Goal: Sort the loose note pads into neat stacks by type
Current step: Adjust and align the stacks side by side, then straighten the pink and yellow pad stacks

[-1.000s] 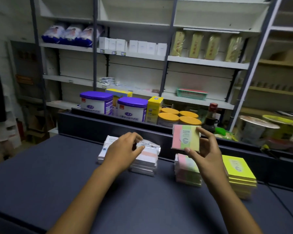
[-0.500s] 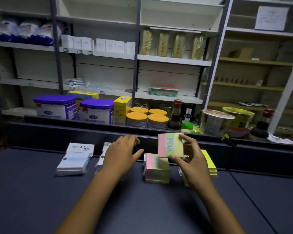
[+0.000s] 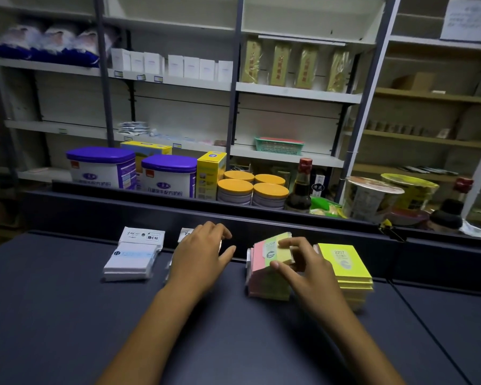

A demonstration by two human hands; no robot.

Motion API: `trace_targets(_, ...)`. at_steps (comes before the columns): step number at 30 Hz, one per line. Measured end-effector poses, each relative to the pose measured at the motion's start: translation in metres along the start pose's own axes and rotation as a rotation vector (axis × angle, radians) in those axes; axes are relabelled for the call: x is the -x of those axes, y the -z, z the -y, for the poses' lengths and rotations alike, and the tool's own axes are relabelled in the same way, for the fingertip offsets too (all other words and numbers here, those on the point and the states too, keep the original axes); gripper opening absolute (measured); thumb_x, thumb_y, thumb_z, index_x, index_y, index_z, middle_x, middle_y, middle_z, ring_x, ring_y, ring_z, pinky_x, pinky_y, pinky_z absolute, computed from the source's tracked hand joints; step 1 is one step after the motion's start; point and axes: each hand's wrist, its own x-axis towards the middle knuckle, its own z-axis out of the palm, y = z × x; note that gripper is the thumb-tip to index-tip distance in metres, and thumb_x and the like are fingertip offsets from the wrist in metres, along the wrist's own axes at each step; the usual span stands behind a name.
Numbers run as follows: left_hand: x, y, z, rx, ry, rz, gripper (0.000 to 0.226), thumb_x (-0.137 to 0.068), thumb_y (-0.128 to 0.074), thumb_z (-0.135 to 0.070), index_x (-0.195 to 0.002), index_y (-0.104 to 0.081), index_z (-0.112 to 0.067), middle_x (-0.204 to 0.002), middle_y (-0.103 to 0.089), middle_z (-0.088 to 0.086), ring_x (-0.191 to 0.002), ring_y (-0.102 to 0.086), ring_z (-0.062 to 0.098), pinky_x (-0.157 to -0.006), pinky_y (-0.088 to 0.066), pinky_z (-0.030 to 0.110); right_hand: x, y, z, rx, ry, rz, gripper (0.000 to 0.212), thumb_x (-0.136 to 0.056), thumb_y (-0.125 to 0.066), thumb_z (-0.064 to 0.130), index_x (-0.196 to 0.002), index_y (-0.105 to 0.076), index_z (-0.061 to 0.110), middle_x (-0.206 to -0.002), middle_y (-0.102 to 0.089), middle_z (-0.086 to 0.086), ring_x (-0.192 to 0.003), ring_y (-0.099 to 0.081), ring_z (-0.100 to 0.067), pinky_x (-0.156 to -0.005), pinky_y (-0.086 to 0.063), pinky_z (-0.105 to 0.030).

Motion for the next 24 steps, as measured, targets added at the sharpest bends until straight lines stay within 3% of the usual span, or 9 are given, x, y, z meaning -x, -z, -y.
trace_targets(3, -0.001, 0.000, -0.001, -0.012, 0.006, -0.003, 0.024, -0.092, -0.056, -0.044, -0.111, -0.059, -0.030, -0.113, -0.058, -0.012, -0.105, -0.055, 0.009, -0.082, -0.043, 0.024, 0.000, -0.002, -0.004, 0.197, 0.058, 0.043, 0.023, -0.091, -0.065, 0.038, -0.111, -0.058, 0.028, -0.107, -0.064, 0.010, -0.096, -0.059, -0.006, -0.103, -0.021, -0.012)
trace_targets(6, 0.000, -0.001, -0.002, -0.017, 0.005, -0.010, 0.024, -0.092, -0.056, -0.044, -0.111, -0.058, -0.031, -0.113, -0.057, -0.012, -0.104, -0.055, 0.009, -0.081, -0.042, 0.024, 0.001, 0.000, -0.006, 0.311, 0.051, 0.076, 0.023, -0.094, -0.060, 0.040, -0.114, -0.058, 0.029, -0.107, -0.059, 0.005, -0.103, -0.055, -0.013, -0.122, -0.008, -0.028)
trace_targets(8, 0.000, -0.001, -0.001, -0.016, 0.005, -0.010, 0.024, -0.092, -0.057, -0.043, -0.111, -0.058, -0.030, -0.113, -0.057, -0.012, -0.104, -0.055, 0.009, -0.080, -0.040, 0.023, 0.002, 0.000, -0.007, 0.370, 0.049, 0.094, 0.024, -0.096, -0.058, 0.039, -0.117, -0.060, 0.028, -0.107, -0.058, 0.001, -0.108, -0.052, -0.014, -0.125, -0.007, -0.035)
trace_targets(11, 0.000, -0.002, -0.003, -0.015, 0.002, -0.002, 0.024, -0.092, -0.056, -0.043, -0.113, -0.057, -0.031, -0.114, -0.056, -0.012, -0.106, -0.054, 0.009, -0.080, -0.039, 0.022, 0.003, -0.001, -0.009, 0.427, 0.059, 0.107, 0.026, -0.097, -0.056, 0.039, -0.119, -0.062, 0.027, -0.109, -0.056, -0.002, -0.111, -0.050, -0.016, -0.125, -0.005, -0.034)
trace_targets(14, 0.000, -0.002, -0.004, -0.015, -0.002, 0.010, 0.025, -0.093, -0.055, -0.043, -0.114, -0.056, -0.030, -0.116, -0.056, -0.011, -0.107, -0.053, 0.009, -0.083, -0.042, 0.024, 0.003, -0.001, -0.010, 0.419, 0.063, 0.096, 0.026, -0.097, -0.056, 0.041, -0.120, -0.062, 0.029, -0.111, -0.054, 0.001, -0.112, -0.050, -0.016, -0.124, -0.013, -0.036)
trace_targets(17, 0.001, -0.002, -0.003, -0.014, -0.002, 0.014, 0.025, -0.093, -0.054, -0.044, -0.115, -0.055, -0.030, -0.116, -0.055, -0.012, -0.108, -0.052, 0.009, -0.082, -0.040, 0.022, 0.004, -0.002, -0.010, 0.416, 0.104, 0.076, 0.027, -0.097, -0.055, 0.042, -0.120, -0.059, 0.028, -0.113, -0.052, 0.005, -0.113, -0.050, -0.014, -0.122, -0.002, -0.029)
trace_targets(19, 0.001, -0.002, -0.004, -0.009, -0.004, 0.015, 0.025, -0.094, -0.054, -0.043, -0.115, -0.056, -0.030, -0.116, -0.056, -0.012, -0.108, -0.052, 0.009, -0.081, -0.039, 0.022, 0.006, -0.002, -0.008, 0.424, 0.146, 0.063, 0.029, -0.097, -0.053, 0.044, -0.122, -0.055, 0.028, -0.117, -0.050, 0.010, -0.114, -0.048, -0.011, -0.123, -0.008, -0.031)
trace_targets(21, 0.000, -0.001, -0.006, 0.006, -0.005, 0.017, 0.025, -0.093, -0.055, -0.042, -0.115, -0.057, -0.030, -0.115, -0.057, -0.011, -0.107, -0.053, 0.009, -0.081, -0.040, 0.023, 0.009, 0.000, -0.005, 0.407, 0.173, 0.037, 0.033, -0.097, -0.053, 0.045, -0.124, -0.052, 0.028, -0.120, -0.049, 0.012, -0.116, -0.046, -0.008, -0.121, -0.023, -0.034)
trace_targets(24, 0.001, 0.001, -0.011, 0.037, -0.011, 0.027, 0.024, -0.093, -0.056, -0.042, -0.114, -0.058, -0.029, -0.114, -0.058, -0.011, -0.107, -0.054, 0.009, -0.082, -0.045, 0.025, 0.013, 0.008, 0.004, 0.398, 0.189, 0.002, 0.035, -0.096, -0.054, 0.044, -0.126, -0.051, 0.027, -0.122, -0.050, 0.013, -0.115, -0.045, -0.006, -0.102, -0.042, -0.029)
